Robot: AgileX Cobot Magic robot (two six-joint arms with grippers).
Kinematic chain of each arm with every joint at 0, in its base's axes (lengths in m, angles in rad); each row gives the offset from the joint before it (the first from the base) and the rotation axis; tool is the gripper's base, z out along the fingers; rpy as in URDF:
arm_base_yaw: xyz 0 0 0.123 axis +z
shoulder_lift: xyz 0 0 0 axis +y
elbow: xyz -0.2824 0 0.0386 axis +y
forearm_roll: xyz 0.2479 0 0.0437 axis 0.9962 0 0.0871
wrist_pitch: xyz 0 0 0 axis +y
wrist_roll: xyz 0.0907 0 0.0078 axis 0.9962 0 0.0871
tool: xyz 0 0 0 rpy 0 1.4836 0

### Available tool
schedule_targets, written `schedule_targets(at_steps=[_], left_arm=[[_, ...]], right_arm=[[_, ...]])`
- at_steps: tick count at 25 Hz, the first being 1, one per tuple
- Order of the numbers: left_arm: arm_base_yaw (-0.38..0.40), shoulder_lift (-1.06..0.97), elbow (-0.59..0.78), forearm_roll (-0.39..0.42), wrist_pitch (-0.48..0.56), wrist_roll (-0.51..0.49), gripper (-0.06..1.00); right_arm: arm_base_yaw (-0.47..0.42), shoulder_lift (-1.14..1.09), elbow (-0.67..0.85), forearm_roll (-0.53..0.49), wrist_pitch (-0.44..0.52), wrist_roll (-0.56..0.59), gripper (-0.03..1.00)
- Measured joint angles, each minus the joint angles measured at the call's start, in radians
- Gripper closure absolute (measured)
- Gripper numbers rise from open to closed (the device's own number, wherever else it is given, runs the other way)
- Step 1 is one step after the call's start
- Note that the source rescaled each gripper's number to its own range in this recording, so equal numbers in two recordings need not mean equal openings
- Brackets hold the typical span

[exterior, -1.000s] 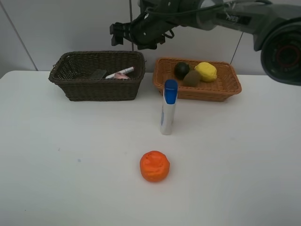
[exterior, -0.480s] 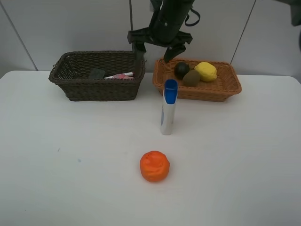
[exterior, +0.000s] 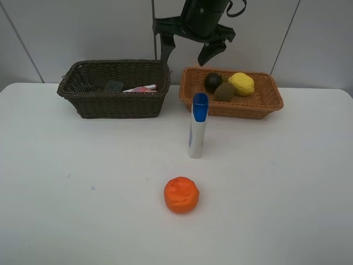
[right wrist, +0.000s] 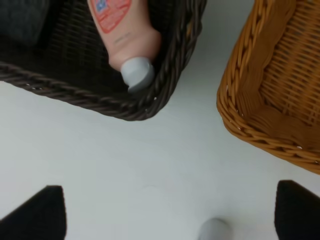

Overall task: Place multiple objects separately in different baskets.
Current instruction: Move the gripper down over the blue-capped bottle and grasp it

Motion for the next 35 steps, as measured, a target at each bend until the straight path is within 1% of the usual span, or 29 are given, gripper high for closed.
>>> schedule_targets(at_steps=[4,10,17,24,35], left_arm=[[0.0,0.0,0.0,0.0,0.0,0.0,-0.06],[0.0,0.0,0.0,0.0,0.0,0.0,-0.06],[0.0,0.0,0.001,0.0,0.0,0.0,-0.06],[0.0,0.0,0.001,0.0,0.0,0.0,-0.06],[0.0,0.0,0.001,0.0,0.0,0.0,-0.06]], right_arm=[[0.0,-0.073,0.082,-0.001,-0.001,0.0,-0.01],[0.0,-0.168,0.262,-0.03,0.001,0.0,-0.01],[0.0,-0.232,0.391,-0.033,0.001,0.0,-0.01],[0.0,-0.244,0.461,-0.038,0.001,0.0,-0.01],[0.0,-0.234,0.469,-0.031,0.001,0.0,-0.01]])
